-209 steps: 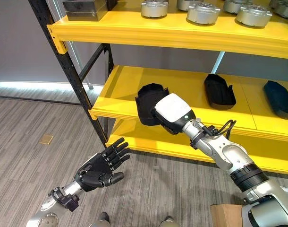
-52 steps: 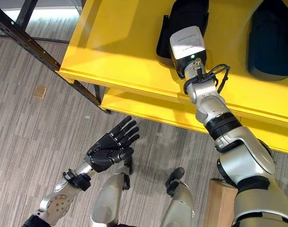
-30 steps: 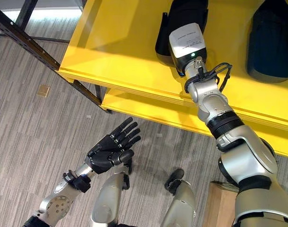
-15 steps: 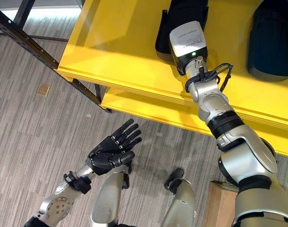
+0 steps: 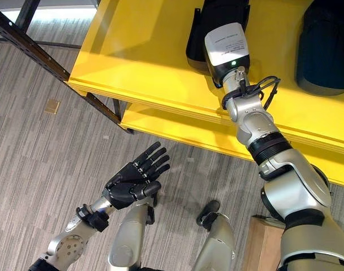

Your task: Move parts from the plastic box to the shelf.

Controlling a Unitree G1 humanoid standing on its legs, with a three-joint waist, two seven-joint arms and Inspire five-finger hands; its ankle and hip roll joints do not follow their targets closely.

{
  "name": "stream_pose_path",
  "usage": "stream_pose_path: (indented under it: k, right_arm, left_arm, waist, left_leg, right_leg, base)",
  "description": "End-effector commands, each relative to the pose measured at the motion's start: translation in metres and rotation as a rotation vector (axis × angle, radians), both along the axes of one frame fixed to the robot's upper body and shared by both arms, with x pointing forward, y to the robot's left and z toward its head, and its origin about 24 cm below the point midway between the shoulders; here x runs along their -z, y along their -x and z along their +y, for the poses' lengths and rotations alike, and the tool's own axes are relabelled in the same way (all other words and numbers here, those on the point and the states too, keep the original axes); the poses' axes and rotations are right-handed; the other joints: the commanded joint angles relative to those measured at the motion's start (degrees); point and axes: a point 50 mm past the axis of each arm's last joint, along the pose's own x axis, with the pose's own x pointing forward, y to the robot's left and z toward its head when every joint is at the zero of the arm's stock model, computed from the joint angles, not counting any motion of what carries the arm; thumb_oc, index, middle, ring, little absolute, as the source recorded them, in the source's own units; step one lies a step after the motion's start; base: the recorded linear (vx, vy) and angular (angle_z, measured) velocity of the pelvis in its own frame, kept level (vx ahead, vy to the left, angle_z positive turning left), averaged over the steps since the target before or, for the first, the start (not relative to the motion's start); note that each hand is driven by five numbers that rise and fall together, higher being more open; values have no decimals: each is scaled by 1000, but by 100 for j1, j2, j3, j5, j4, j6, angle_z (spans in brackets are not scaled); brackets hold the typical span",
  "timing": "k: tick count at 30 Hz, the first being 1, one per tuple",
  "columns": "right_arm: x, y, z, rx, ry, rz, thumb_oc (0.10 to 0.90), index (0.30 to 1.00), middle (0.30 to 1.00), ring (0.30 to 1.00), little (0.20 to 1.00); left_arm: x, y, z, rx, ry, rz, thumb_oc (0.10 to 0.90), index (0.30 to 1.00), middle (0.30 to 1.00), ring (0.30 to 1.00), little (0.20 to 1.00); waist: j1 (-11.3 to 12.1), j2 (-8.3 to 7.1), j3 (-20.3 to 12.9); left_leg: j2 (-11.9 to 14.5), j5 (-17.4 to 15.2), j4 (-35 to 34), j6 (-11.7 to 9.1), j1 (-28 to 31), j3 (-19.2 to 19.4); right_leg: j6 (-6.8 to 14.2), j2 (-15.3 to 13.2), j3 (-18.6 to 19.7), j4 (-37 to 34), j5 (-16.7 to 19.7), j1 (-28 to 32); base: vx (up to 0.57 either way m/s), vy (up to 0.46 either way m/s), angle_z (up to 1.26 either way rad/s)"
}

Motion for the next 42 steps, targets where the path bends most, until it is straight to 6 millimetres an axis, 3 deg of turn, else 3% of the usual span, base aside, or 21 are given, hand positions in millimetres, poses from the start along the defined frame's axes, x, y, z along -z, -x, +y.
stream_pose_path:
  k: [1,17,24,42]
  right_arm:
    - [-60,10,-44,210,-18,-186,900,1000,1000,1000,1000]
    - [-58,13,-54,273,9,-264,900,1000,1000,1000,1000]
    - [-53,13,-57,290,-21,-208,900,1000,1000,1000,1000]
    - [-38,8,-39,177,-34,-122,900,1000,1000,1000,1000]
  left_arm:
    - [-38,7,-18,115,145,-201,900,1000,1000,1000,1000]
    - [-38,8,-21,136,158,-209,900,1000,1000,1000,1000]
    - [-38,9,-19,135,165,-212,900,1000,1000,1000,1000]
    - [-40,9,-20,152,170,-224,900,1000,1000,1000,1000]
  waist:
    - [18,190,-25]
    - [-52,204,-25]
    - [-87,180,-25]
    - [-128,151,-25]
  left_leg:
    - [249,-1008,477,-116,160,11]
    - [244,-1021,452,-108,266,47]
    - [252,-1018,418,-111,328,69]
    - [230,-1019,370,-91,491,78]
  right_leg:
    - [189,391,206,41,-444,235]
    - [203,438,258,-63,-420,349]
    - [199,463,274,-103,-425,406]
    - [202,525,290,-259,-367,596]
  base:
    - [-67,6,-2]
    - [-3,-1,-1]
    - [-2,0,-1]
    - [-1,0,0]
